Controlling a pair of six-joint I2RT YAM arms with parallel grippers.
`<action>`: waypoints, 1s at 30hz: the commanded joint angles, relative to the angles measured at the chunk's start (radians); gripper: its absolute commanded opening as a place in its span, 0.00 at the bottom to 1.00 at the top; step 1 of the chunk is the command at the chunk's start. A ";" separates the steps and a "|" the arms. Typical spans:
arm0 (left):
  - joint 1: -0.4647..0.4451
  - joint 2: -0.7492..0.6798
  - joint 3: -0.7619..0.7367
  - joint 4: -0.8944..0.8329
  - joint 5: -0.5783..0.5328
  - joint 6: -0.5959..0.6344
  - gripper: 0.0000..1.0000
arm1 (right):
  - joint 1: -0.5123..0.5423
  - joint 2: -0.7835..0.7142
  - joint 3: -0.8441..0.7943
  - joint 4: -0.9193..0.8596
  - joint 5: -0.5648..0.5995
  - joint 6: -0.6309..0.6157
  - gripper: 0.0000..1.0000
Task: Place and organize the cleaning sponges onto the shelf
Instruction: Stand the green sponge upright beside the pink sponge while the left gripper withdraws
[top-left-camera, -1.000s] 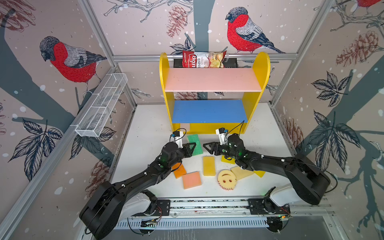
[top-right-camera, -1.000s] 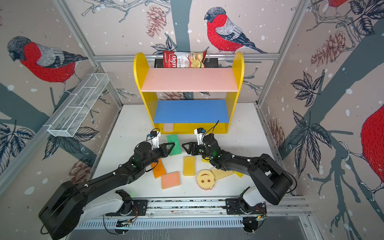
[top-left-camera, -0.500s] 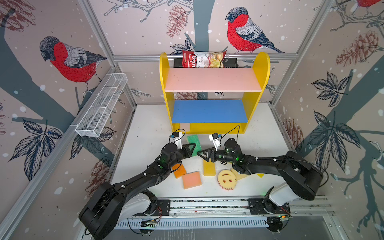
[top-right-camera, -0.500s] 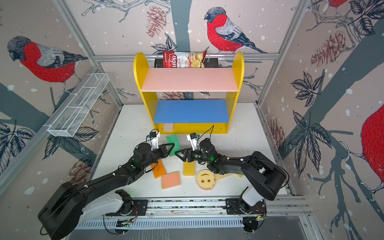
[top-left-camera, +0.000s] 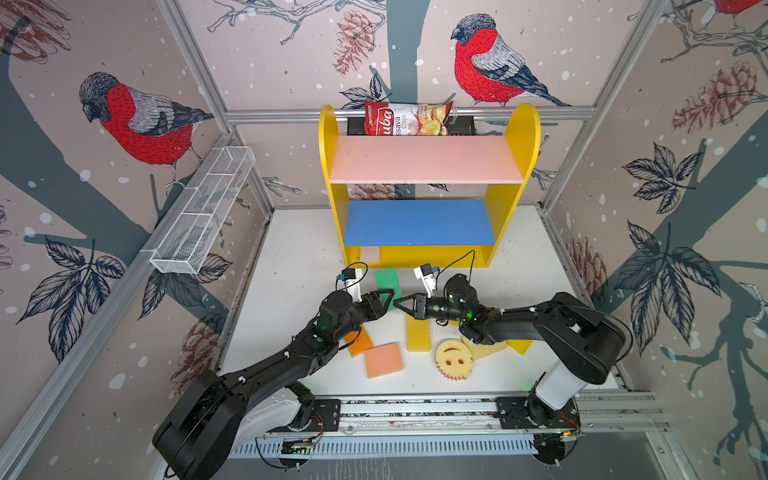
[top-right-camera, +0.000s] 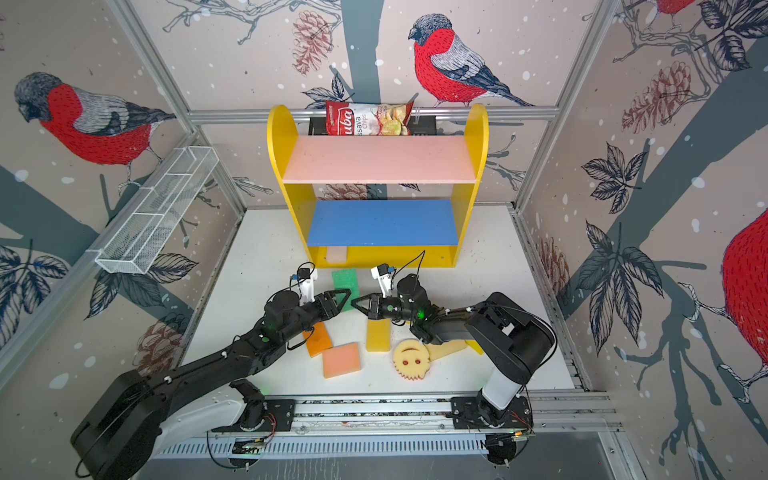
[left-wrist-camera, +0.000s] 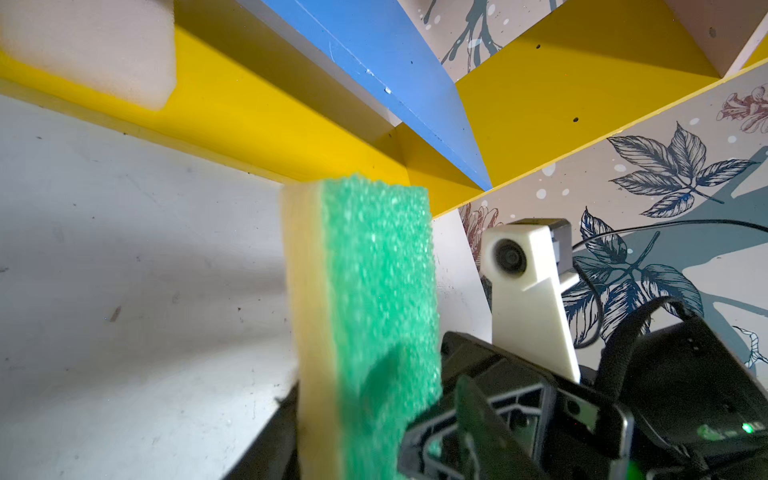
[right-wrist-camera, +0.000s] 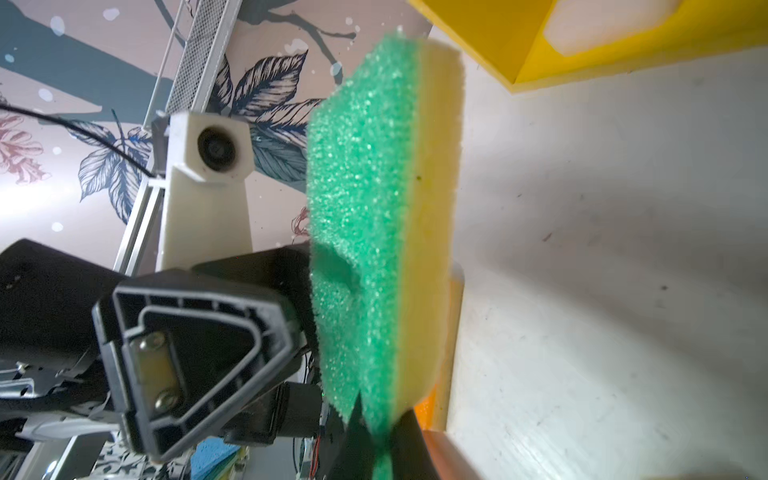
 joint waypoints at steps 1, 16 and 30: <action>0.000 -0.040 0.024 -0.049 -0.039 0.037 0.64 | -0.012 -0.029 0.013 -0.060 0.046 -0.052 0.00; 0.041 -0.399 0.006 -0.380 -0.279 0.109 0.97 | -0.061 -0.087 0.109 -0.424 0.277 -0.266 0.00; 0.079 -0.466 -0.063 -0.421 -0.244 0.065 0.96 | -0.088 0.043 0.140 -0.344 0.332 -0.230 0.00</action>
